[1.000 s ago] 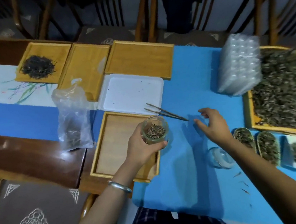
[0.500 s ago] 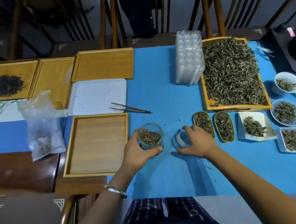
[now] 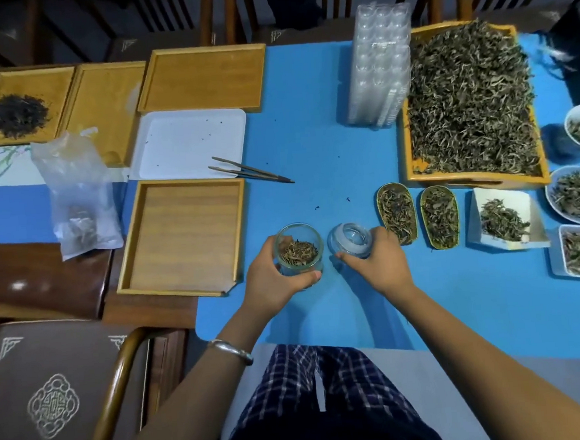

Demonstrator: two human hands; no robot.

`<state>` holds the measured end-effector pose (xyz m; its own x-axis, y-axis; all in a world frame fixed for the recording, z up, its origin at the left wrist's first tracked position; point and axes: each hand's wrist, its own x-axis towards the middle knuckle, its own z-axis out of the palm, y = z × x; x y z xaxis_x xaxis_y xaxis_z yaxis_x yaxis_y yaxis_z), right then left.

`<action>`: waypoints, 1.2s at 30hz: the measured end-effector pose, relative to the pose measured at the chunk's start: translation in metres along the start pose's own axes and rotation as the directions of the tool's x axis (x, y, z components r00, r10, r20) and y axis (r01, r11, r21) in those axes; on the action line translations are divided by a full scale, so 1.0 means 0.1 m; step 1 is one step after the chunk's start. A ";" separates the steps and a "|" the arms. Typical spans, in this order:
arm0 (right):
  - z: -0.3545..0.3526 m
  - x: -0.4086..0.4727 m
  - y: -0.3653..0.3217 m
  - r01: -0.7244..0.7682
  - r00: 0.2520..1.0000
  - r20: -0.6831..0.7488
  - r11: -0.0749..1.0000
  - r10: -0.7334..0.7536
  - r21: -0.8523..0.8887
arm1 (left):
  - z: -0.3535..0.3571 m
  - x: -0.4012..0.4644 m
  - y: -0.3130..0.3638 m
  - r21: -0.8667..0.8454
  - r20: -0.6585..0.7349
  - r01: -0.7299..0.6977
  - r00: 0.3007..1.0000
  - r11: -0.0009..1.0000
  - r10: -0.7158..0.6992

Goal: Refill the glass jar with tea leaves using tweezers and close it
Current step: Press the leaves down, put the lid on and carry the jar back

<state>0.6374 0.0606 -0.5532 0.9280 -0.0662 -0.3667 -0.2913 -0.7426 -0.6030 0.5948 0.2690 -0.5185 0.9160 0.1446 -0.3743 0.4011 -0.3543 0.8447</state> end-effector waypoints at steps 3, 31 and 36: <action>0.01 0.03 0.03 0.042 0.999 -0.028 0.998 -0.041 0.040 | 0.01 0.03 -0.01 0.005 0.009 0.005 1.000 1.000 -0.005; -0.72 -0.07 -0.78 0.204 0.908 0.276 0.908 -0.316 0.367 | -0.38 0.16 0.13 -0.022 0.082 -0.068 0.994 0.997 0.070; -0.98 -0.23 -1.09 0.404 0.870 0.279 0.912 -0.406 0.066 | -0.45 0.14 0.23 -0.010 0.111 -0.125 0.986 0.992 0.125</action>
<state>0.6704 0.0775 -0.4094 0.8612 0.4296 -0.2716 0.0942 -0.6600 -0.7454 0.6172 0.3047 -0.4871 0.9521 -0.0039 -0.3059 0.2840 -0.3605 0.8885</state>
